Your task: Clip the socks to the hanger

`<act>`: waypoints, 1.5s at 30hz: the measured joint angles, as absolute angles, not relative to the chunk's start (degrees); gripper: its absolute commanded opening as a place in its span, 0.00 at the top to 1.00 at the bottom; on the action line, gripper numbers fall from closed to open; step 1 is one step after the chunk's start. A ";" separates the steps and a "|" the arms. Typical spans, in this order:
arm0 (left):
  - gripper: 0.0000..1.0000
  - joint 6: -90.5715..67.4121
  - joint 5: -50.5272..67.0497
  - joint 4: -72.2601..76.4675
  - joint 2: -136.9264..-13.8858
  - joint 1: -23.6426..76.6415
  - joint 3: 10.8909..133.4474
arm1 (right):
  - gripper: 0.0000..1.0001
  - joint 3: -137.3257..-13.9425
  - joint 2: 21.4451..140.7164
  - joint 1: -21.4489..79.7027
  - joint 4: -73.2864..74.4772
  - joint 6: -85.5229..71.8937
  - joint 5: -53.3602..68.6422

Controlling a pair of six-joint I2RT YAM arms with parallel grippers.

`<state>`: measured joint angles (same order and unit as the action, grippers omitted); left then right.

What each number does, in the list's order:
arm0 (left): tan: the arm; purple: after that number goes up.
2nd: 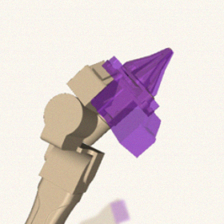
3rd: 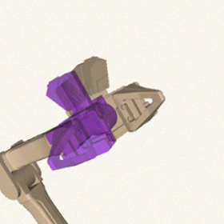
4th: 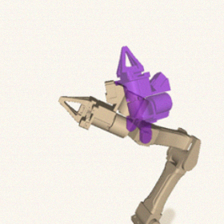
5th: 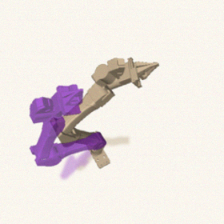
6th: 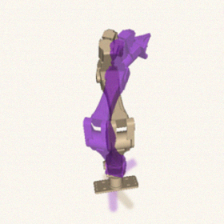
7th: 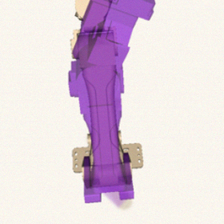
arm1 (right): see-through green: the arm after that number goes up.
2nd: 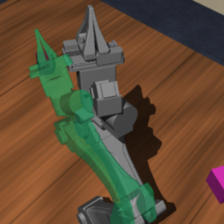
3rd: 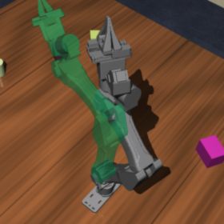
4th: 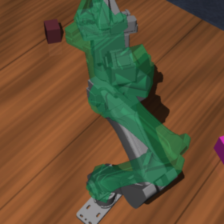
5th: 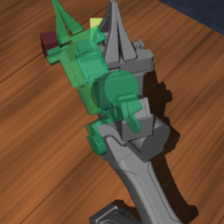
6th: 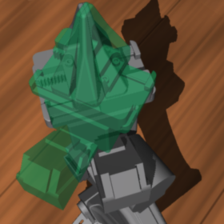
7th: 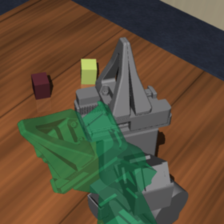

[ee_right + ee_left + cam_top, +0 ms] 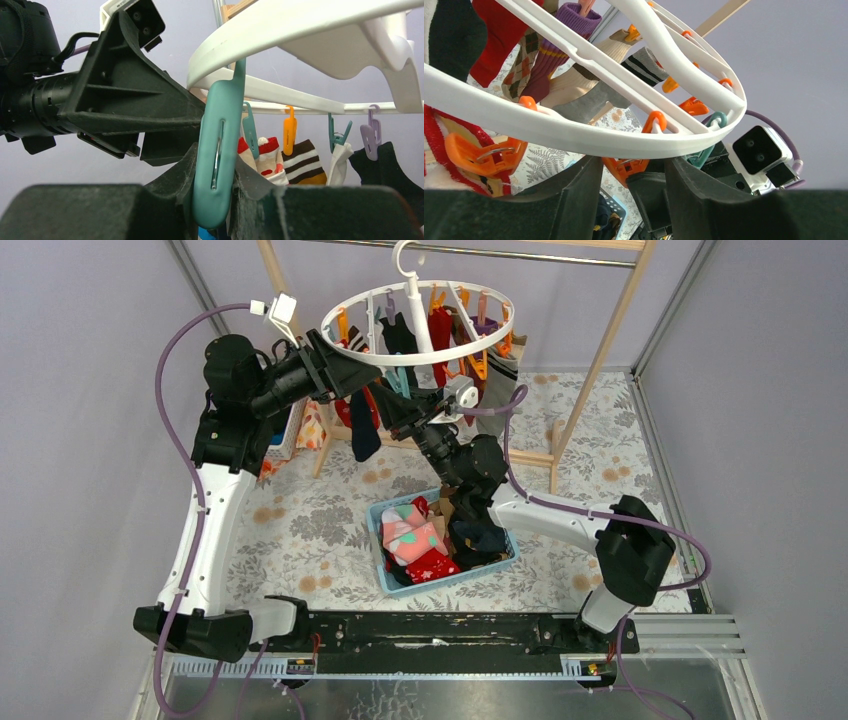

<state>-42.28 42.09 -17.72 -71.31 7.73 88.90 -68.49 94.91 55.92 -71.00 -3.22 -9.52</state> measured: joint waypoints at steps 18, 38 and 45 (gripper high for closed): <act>1.00 -41.56 39.35 -17.08 -72.25 7.79 89.14 | 0.00 -63.92 92.40 57.06 -68.10 -3.40 -11.03; 1.00 -35.42 40.14 -19.73 -72.40 7.79 90.63 | 0.16 -40.49 65.87 57.32 -24.73 -18.26 -8.21; 1.00 -34.26 40.51 -20.21 -72.40 7.79 90.63 | 0.36 -42.74 71.88 57.10 -8.38 -21.91 -1.83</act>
